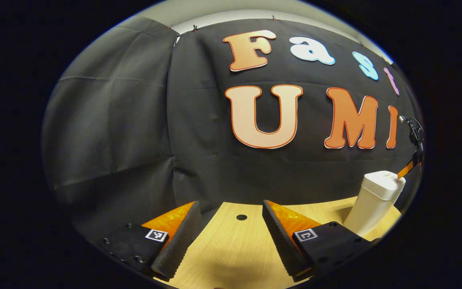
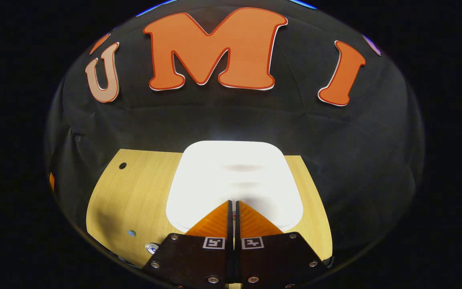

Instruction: Press the lid of the desktop garbage bin to open it, pick up the crumpled paper on the desktop and throw it into the bin, then pick up the pop can on the desktop and drop it into the bin, and finally close the garbage bin lid.

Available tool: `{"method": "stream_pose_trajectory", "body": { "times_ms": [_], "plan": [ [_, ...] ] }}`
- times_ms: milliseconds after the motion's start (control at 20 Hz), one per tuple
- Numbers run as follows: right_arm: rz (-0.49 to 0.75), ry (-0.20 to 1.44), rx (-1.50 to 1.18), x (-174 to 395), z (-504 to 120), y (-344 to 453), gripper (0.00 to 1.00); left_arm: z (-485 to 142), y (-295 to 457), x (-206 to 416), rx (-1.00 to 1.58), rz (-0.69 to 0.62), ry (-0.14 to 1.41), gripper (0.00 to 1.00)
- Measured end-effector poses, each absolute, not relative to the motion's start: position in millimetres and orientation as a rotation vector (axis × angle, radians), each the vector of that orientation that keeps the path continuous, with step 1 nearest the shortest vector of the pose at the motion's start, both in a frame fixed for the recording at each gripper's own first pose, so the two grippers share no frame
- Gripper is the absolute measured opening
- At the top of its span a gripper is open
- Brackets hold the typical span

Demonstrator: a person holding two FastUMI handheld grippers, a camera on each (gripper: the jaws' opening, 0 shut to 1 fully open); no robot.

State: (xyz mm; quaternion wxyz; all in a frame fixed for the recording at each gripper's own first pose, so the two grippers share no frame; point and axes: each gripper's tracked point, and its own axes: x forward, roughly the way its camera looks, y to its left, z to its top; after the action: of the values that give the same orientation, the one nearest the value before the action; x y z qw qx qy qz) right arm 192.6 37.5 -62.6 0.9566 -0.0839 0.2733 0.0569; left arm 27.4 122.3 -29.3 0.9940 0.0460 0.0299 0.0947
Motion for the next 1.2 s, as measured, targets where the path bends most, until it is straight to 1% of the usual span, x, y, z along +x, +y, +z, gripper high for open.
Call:
{"method": "stream_pose_trajectory", "body": {
  "times_ms": [200, 350, 450, 600, 650, 750, 850, 1100, 1200],
  "plan": [
    [0.101, 0.567, -0.184, 195, -69, 35, 0.01, -32, 126, 28, 0.098, 0.197, 0.070, 0.98],
    [0.108, 0.612, -0.123, 194, -75, 32, 0.01, -33, 126, 27, 0.107, 0.194, 0.076, 0.98],
    [0.117, 0.614, -0.101, 195, -74, 32, 0.01, -31, 124, 26, 0.109, 0.188, 0.070, 0.99],
    [0.113, 0.581, -0.156, 195, -75, 34, 0.01, -31, 122, 24, 0.110, 0.186, 0.070, 0.98],
    [0.108, 0.563, -0.171, 195, -72, 34, 0.01, -31, 122, 23, 0.107, 0.183, 0.068, 0.98],
    [0.048, 0.489, -0.215, 199, -62, 26, 0.01, -28, 121, 22, 0.109, 0.185, 0.066, 0.98],
    [0.056, 0.453, -0.207, 193, -53, 34, 0.00, -24, 121, 19, 0.115, 0.185, 0.060, 0.99],
    [0.000, 0.221, -0.209, 174, 13, 22, 0.00, -13, 112, 16, 0.127, 0.171, 0.030, 0.99],
    [-0.002, 0.161, -0.242, 158, 27, 23, 0.00, -11, 106, 16, 0.124, 0.165, 0.025, 0.99]
  ]
}}
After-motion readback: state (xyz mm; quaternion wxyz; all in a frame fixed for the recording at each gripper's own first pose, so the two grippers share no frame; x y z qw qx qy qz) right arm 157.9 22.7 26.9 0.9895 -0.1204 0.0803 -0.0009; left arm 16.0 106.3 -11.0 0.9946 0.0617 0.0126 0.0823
